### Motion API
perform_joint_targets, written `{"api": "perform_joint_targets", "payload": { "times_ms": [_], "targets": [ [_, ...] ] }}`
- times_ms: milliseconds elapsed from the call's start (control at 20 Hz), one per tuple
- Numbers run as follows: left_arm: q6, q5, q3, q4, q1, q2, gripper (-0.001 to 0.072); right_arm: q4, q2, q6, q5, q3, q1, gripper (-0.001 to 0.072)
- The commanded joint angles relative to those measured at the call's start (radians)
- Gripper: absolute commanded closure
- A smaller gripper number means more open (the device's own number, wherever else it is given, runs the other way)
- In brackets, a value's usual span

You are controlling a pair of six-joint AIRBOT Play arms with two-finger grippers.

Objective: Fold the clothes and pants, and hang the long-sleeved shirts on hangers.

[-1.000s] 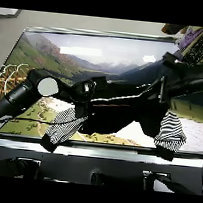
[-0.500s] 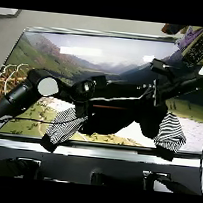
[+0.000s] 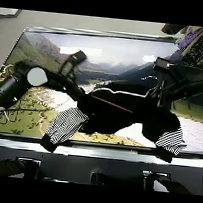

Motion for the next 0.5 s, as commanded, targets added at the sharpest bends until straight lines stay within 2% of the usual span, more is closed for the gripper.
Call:
{"api": "perform_joint_targets", "payload": {
  "times_ms": [0,100,300,450],
  "targets": [
    [-0.341,0.019,-0.050,-0.132,0.133,0.001,0.0164,-0.057,0.022,0.174,-0.046,0.000,0.000,0.0682],
    [-0.335,0.042,-0.122,-0.254,0.137,-0.010,0.0176,-0.064,0.024,0.243,-0.060,0.000,0.000,0.0682],
    [-0.489,0.138,-0.116,-0.292,0.005,-0.089,0.0181,-0.071,0.024,0.388,-0.055,0.000,0.000,0.0681],
    [-0.605,0.168,0.010,-0.292,-0.099,-0.183,0.0181,-0.071,0.024,0.397,-0.052,0.000,0.001,0.0681]
  ]
}}
